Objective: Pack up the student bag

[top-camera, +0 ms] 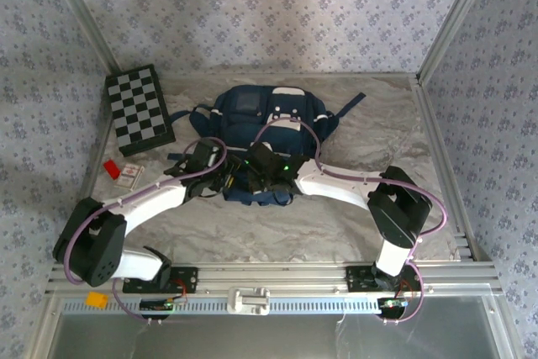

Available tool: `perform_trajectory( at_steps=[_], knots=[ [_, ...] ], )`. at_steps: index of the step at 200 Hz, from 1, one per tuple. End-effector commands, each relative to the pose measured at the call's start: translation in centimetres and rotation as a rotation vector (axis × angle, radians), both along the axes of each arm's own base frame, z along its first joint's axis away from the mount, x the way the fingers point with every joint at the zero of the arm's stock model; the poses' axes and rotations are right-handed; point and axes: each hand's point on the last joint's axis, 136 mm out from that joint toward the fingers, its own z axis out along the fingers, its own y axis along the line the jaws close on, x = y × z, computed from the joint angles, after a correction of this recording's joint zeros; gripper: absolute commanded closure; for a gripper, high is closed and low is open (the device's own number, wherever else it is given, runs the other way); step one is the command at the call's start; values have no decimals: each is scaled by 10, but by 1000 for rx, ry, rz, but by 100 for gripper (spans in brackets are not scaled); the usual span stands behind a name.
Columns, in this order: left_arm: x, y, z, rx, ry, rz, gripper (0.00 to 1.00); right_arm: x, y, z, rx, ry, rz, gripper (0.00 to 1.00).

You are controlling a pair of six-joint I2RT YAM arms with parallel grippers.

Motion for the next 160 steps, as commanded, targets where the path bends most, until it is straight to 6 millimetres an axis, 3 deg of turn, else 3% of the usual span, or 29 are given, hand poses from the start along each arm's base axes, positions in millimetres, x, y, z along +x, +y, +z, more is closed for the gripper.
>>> perform_trajectory(
  at_steps=[1,8,39,99,160],
  knots=[
    [0,-6,8,-77,-16,64,52,5,2,25,68,-44,-15,100],
    [0,-2,7,-66,-12,69,52,0,-4,13,56,-24,-11,100],
    [-3,3,18,-55,16,60,50,-2,-5,15,89,-5,-22,100],
    [-11,-23,26,-165,60,87,57,3,-9,13,95,7,-53,100],
    [0,-42,31,-217,74,84,57,4,-10,12,90,1,-62,100]
  ],
)
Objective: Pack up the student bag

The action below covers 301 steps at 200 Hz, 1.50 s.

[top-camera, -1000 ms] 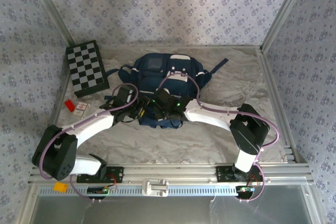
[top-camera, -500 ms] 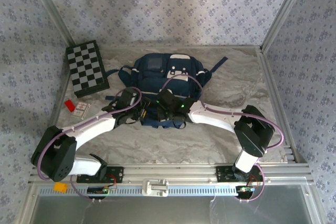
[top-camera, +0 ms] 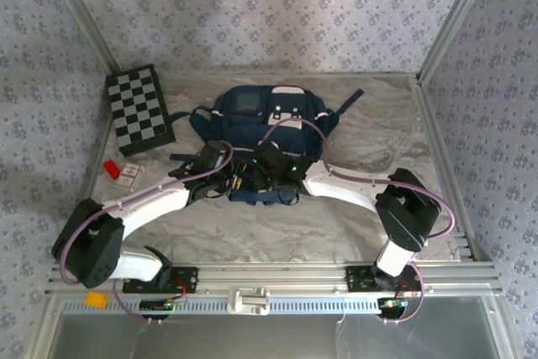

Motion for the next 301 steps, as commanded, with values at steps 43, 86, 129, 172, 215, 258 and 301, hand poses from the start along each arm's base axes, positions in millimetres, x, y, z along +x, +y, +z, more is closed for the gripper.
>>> perform_trajectory(
  at_steps=[43,86,129,172,215,258,301],
  knots=[
    [10,1,45,-56,-70,64,56,2,-6,9,17,-26,-33,100],
    [14,0,45,-47,-68,61,52,3,-4,4,18,-21,-35,100],
    [25,-10,28,-27,-27,48,53,4,-1,3,25,-17,-29,100],
    [34,-14,11,-13,-2,62,60,5,0,-2,17,-10,-30,100],
    [48,0,20,48,-42,40,91,5,-10,-6,-52,-25,-41,100],
    [49,27,45,86,-104,-85,100,-4,-38,1,-193,-104,-2,100],
    [55,51,81,116,-201,-185,100,-17,-68,0,-296,-116,93,100]
  ],
)
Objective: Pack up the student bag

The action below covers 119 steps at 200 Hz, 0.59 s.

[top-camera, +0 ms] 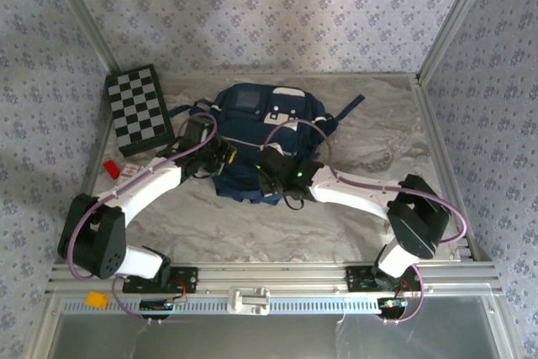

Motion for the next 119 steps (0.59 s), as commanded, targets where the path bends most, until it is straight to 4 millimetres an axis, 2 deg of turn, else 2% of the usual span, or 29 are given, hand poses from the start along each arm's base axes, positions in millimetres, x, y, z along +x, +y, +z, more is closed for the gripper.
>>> perform_trajectory(
  at_steps=[1,17,46,74,84,103,119],
  knots=[
    [8,15,40,52,-113,-87,100,-11,-44,-12,-193,4,31,100],
    [8,20,48,58,-125,-121,100,-7,-62,-10,-221,5,8,100],
    [13,11,61,17,-173,-200,100,10,-86,-9,-237,-34,-19,100],
    [16,8,66,26,-173,-270,100,26,-86,-8,-205,-47,3,100],
    [18,11,68,42,-185,-292,100,31,-87,-8,-192,-42,5,100],
    [24,20,69,79,-191,-314,100,53,-96,-7,-154,-48,-42,100],
    [28,29,67,107,-182,-333,100,53,-88,-2,-137,-60,-11,100]
  ],
)
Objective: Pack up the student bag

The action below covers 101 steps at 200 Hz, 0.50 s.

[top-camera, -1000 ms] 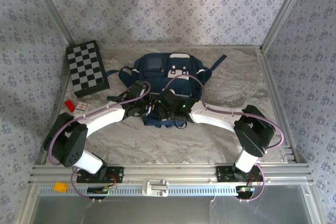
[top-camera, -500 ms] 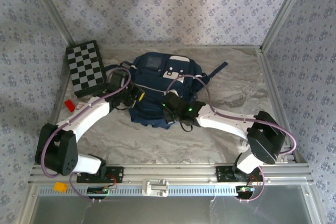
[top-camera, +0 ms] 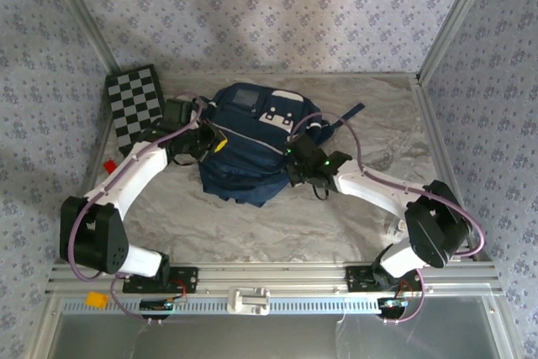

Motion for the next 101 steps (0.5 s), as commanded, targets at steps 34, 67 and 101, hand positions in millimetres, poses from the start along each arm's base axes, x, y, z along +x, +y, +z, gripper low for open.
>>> perform_trajectory(
  at_steps=[34,67,101],
  knots=[
    [8,-4,31,-12,-113,-113,55,-1,33,11,135,30,119,100],
    [-14,0,22,-47,-92,-17,49,-13,52,21,262,133,163,81],
    [-35,-10,8,-53,-70,33,49,-22,65,19,372,239,126,57]
  ],
)
